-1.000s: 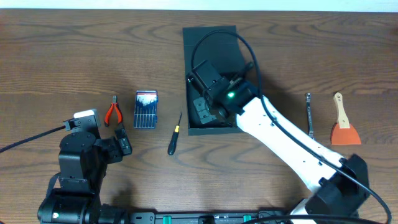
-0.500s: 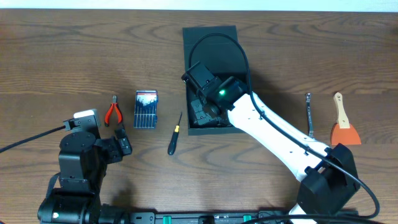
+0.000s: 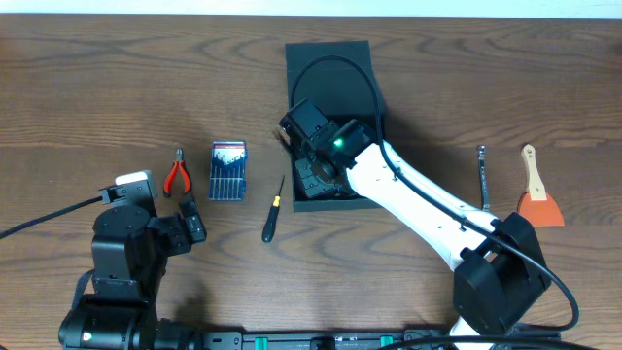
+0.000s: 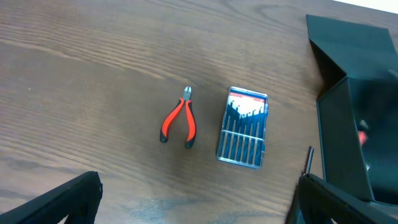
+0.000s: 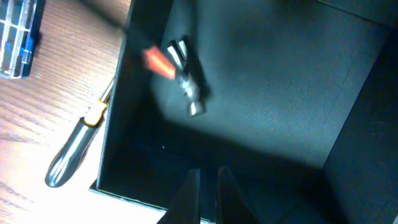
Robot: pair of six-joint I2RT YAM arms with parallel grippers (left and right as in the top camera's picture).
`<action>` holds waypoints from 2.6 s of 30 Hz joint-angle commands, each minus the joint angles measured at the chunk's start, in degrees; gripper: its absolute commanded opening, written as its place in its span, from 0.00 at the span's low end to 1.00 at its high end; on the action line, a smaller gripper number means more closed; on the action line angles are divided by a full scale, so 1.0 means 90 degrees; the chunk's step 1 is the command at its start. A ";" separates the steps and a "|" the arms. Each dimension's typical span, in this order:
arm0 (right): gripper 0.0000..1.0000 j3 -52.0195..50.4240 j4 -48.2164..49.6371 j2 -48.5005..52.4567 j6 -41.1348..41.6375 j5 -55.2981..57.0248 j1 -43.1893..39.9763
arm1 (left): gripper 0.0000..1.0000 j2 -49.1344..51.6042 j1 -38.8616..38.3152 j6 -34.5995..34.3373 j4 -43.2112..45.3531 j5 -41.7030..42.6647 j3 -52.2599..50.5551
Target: Pack container
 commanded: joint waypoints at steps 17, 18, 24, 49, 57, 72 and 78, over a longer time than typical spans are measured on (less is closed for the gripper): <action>0.01 0.0041 0.0029 0.0005 0.0083 -0.0017 -0.0027 | 0.99 0.0005 0.0019 -0.0083 0.0007 0.0063 0.0163; 0.01 0.0041 0.0029 0.0005 0.0083 -0.0017 -0.0049 | 0.98 0.0005 0.0019 -0.0083 0.0007 0.0063 0.0163; 0.01 0.0041 0.0034 0.0005 0.0085 -0.0015 -0.0112 | 0.98 0.0005 0.0019 -0.0083 0.0007 0.0063 0.0163; 0.18 0.0253 0.1168 0.0005 -0.1037 -0.0046 -0.1530 | 0.98 0.0005 0.0019 -0.0083 0.0007 0.0063 0.0163; 0.01 0.1088 0.1460 0.0005 -0.1049 -0.0049 -0.2006 | 0.99 0.0005 0.0019 -0.0085 0.0007 0.0066 0.0163; 0.01 0.1688 0.1428 0.0925 -0.0988 -0.0879 -0.2681 | 0.99 0.0005 0.0019 -0.0112 0.0007 0.0097 0.0163; 0.01 0.1710 0.1443 0.1217 -0.1120 -0.0877 -0.2684 | 0.98 0.0005 0.0019 -0.0112 0.0005 0.0114 0.0163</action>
